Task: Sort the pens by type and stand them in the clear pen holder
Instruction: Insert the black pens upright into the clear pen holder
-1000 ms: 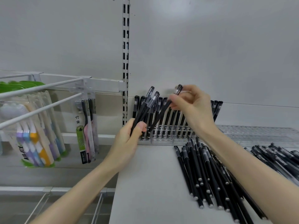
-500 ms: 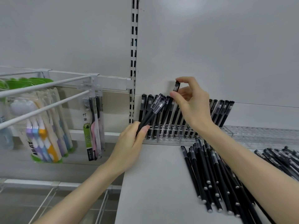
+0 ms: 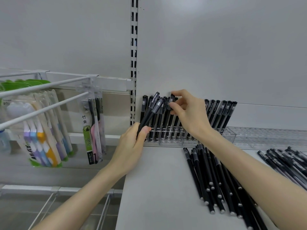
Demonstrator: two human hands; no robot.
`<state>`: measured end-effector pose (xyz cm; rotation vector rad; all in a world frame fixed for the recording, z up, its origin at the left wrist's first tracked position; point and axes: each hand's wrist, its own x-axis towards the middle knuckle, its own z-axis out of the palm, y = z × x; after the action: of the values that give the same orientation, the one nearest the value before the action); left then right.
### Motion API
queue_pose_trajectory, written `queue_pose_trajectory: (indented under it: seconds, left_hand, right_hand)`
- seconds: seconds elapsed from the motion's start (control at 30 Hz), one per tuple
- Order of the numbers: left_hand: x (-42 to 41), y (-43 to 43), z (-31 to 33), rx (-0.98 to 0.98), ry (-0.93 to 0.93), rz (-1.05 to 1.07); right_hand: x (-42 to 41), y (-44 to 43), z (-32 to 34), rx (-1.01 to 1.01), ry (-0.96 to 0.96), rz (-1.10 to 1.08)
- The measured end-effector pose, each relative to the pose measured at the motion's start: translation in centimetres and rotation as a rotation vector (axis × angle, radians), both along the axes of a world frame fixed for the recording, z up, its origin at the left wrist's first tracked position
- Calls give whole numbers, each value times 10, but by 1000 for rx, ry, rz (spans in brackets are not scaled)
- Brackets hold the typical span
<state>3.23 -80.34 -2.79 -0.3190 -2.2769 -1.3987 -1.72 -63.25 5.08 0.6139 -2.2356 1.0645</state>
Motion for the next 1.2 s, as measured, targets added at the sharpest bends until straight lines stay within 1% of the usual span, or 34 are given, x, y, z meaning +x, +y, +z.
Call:
queue_pose_trajectory:
  seconds: [0.33, 0.43, 0.53, 0.57, 0.6, 0.67, 0.73, 0.8, 0.9, 0.97, 1.1, 1.2]
  left_hand:
    - [0, 1, 3, 25, 7, 1]
    - [1, 1, 4, 25, 14, -7]
    - [5, 0, 8, 53, 8, -37]
    - [6, 0, 10, 74, 10, -49]
    - [7, 0, 11, 94, 18, -58]
    - [9, 3, 15, 100, 57, -81]
    - [9, 9, 19, 87, 77, -140]
    - [9, 18, 21, 95, 52, -194]
    - [8, 21, 21, 100, 68, -158]
    - [7, 17, 20, 120, 75, -117]
    - [6, 8, 16, 154, 73, -50]
    - [5, 4, 12, 192, 85, -43]
  right_hand:
    - [3, 0, 11, 115, -97, 27]
    - [3, -1, 0, 105, -77, 2]
    - [9, 0, -1, 108, 18, -83]
    - [13, 1, -1, 56, 28, -78]
    - [19, 1, 1, -35, -4, -24]
    - [30, 0, 5, -217, -166, 174]
    - [36, -3, 7, -341, -290, 353]
    - [39, -3, 9, -430, -298, 420]
    - [39, 5, 15, -532, -256, 379]
    - [36, 13, 20, -566, -195, 294]
    - [22, 22, 18, -412, -1, 77]
    - [11, 18, 11, -307, 55, 22]
